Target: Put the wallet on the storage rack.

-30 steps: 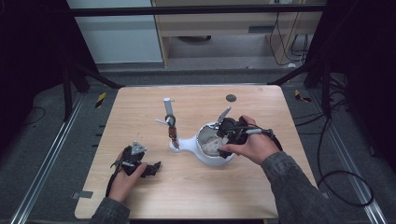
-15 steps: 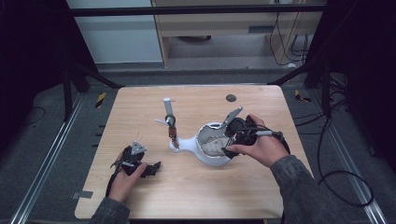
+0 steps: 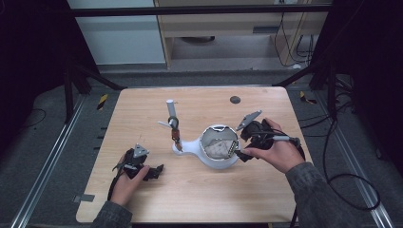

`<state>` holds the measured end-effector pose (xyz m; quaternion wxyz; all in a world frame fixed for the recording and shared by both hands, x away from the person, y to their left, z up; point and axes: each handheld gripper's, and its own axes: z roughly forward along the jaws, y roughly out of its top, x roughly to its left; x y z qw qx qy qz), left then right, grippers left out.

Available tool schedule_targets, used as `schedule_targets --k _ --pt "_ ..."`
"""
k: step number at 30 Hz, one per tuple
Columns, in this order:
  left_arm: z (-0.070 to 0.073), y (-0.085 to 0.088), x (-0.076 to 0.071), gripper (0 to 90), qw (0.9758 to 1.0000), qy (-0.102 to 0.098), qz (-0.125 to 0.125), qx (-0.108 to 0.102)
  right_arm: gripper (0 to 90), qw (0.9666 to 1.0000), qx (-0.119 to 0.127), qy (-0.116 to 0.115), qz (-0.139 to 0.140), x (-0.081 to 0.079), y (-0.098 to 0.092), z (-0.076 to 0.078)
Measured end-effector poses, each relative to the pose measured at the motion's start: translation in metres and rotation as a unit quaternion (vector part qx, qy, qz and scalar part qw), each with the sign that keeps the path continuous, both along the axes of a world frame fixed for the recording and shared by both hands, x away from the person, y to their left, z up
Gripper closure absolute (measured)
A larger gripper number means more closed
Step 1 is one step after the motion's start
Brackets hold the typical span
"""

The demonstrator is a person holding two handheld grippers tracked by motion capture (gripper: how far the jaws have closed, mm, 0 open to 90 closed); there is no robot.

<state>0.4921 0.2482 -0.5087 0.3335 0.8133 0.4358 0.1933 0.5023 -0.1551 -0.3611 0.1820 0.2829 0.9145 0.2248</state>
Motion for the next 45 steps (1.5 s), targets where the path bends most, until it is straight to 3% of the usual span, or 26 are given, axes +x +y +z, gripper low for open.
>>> schedule_targets --k 5,15,23,25,32,33,34,36,40,42,44,45 --pt "0.000 0.000 0.000 0.0 1.0000 0.000 0.000 0.000 5.2 0.9998 0.014 -0.004 -0.013 0.000 -0.009 -0.003" --pt "0.000 0.000 0.000 0.0 1.0000 0.000 0.001 0.000 5.2 0.9991 0.018 -0.015 -0.036 0.000 -0.027 -0.010" --pt "0.000 0.000 0.000 0.0 1.0000 0.000 0.001 0.000 9.3 0.9952 0.040 -0.035 -0.082 0.000 -0.044 -0.019" --pt "0.000 0.000 0.000 0.0 1.0000 0.000 0.001 -0.001 10.4 0.9928 0.050 -0.050 -0.097 -0.002 -0.052 -0.025" --pt "0.000 0.000 0.000 0.0 1.0000 0.000 0.001 -0.001 10.6 0.9882 0.076 -0.045 -0.125 -0.009 -0.069 -0.040" --pt "0.000 0.000 0.000 0.0 1.0000 0.000 0.001 -0.001 10.7 0.9850 0.089 -0.048 -0.140 -0.012 -0.076 -0.048" --pt "0.000 0.000 0.000 0.0 1.0000 0.000 0.001 -0.001 10.7 0.9850 0.089 -0.048 -0.140 -0.012 -0.076 -0.048" --pt "0.000 0.000 0.000 0.0 1.0000 0.000 0.001 -0.001 9.9 0.9814 0.108 -0.033 -0.155 -0.014 -0.083 -0.060" --pt "0.000 0.000 0.000 0.0 1.0000 0.000 0.001 -0.001 7.7 0.9792 0.115 -0.017 -0.166 -0.014 -0.088 -0.075" --pt "0.000 0.000 0.000 0.0 1.0000 0.001 0.000 0.002 5.5 0.9745 0.129 -0.001 -0.184 -0.012 -0.091 -0.090" --pt "0.000 0.000 0.000 0.0 1.0000 0.001 0.000 0.002 5.3 0.9735 0.130 0.000 -0.188 -0.011 -0.092 -0.093" --pt "0.000 0.000 0.000 0.0 1.0000 0.001 0.000 0.001 5.0 0.9712 0.133 0.003 -0.198 -0.009 -0.093 -0.102"
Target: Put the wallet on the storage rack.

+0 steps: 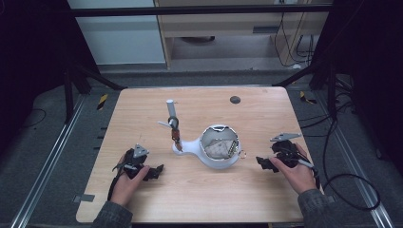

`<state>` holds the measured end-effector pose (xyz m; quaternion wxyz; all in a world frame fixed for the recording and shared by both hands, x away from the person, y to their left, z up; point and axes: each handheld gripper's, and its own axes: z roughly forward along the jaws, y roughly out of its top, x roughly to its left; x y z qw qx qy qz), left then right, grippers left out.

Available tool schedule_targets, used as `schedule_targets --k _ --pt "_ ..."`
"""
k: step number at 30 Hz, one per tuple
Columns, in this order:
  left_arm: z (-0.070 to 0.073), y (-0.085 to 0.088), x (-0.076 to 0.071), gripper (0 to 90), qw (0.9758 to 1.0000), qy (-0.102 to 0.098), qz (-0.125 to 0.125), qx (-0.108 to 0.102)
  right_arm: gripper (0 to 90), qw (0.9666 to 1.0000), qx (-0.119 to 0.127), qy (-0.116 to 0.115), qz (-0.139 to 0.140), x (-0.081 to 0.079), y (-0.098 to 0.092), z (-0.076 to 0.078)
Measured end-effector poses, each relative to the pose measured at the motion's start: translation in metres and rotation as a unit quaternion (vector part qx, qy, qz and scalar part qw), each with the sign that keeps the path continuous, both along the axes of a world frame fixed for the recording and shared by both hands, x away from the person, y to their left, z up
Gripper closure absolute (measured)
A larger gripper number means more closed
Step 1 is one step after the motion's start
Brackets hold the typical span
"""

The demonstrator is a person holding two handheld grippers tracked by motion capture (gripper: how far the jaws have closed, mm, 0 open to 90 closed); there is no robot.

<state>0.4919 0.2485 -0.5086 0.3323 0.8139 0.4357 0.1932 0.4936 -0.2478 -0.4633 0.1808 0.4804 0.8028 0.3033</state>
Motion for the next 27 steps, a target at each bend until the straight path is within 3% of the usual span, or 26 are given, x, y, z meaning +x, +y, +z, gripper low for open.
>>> schedule_targets --k 8,11,17,20,24,27 --pt "0.000 0.000 0.000 0.0 1.0000 0.000 -0.001 0.000 5.2 0.9990 0.020 0.004 -0.040 0.012 -0.003 -0.031" --pt "0.000 0.000 0.001 0.0 1.0000 0.000 0.000 -0.003 5.2 0.9984 0.026 0.010 -0.050 0.014 -0.003 -0.035" --pt "0.000 0.001 0.001 0.0 1.0000 0.000 -0.004 -0.003 3.7 0.9974 0.022 -0.008 -0.069 0.017 0.002 -0.042" --pt "0.000 0.001 0.002 0.0 1.0000 0.000 -0.007 -0.002 1.8 0.9968 0.007 -0.018 -0.078 0.017 0.006 -0.044" --pt "0.000 0.002 0.004 0.0 1.0000 0.001 -0.003 -0.003 0.4 0.9941 0.016 -0.041 -0.099 0.015 0.011 -0.049" --pt "0.000 0.002 0.004 0.0 1.0000 0.001 -0.001 -0.004 0.4 0.9935 0.015 -0.041 -0.105 0.013 0.013 -0.049"
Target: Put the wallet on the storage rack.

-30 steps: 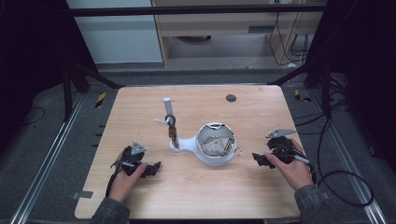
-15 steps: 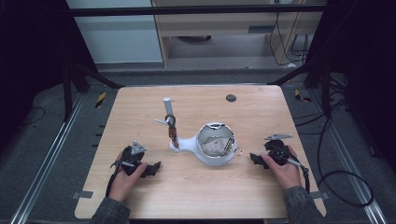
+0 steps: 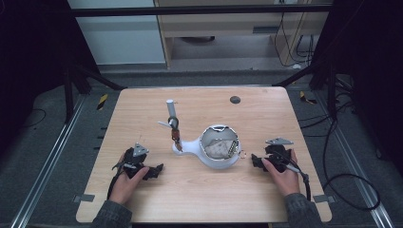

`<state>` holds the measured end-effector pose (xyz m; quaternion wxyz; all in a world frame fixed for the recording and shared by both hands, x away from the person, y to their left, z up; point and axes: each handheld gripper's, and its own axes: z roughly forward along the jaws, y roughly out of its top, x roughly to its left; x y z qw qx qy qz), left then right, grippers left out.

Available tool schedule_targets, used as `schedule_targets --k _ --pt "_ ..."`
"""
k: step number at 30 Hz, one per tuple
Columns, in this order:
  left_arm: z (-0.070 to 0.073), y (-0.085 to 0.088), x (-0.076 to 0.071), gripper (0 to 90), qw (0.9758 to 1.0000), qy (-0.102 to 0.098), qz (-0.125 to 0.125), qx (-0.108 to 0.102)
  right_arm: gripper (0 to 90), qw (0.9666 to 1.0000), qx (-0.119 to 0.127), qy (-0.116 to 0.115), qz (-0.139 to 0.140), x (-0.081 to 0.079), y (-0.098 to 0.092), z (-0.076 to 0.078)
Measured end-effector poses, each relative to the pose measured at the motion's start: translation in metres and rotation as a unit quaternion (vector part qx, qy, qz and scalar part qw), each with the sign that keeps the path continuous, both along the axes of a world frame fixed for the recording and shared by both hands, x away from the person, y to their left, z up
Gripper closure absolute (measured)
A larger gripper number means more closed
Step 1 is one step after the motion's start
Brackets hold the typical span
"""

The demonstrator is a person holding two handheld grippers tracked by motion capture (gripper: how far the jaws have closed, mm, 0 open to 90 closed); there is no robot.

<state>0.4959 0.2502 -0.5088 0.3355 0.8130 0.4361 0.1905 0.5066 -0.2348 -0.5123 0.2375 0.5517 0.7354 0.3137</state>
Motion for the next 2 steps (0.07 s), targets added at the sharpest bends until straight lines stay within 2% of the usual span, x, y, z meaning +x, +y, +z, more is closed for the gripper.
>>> schedule_targets --k 2 --pt "0.0001 0.0002 0.0002 0.0 1.0000 0.000 0.001 0.001 0.4 1.0000 -0.001 0.000 -0.001 -0.0005 0.0003 0.0000"
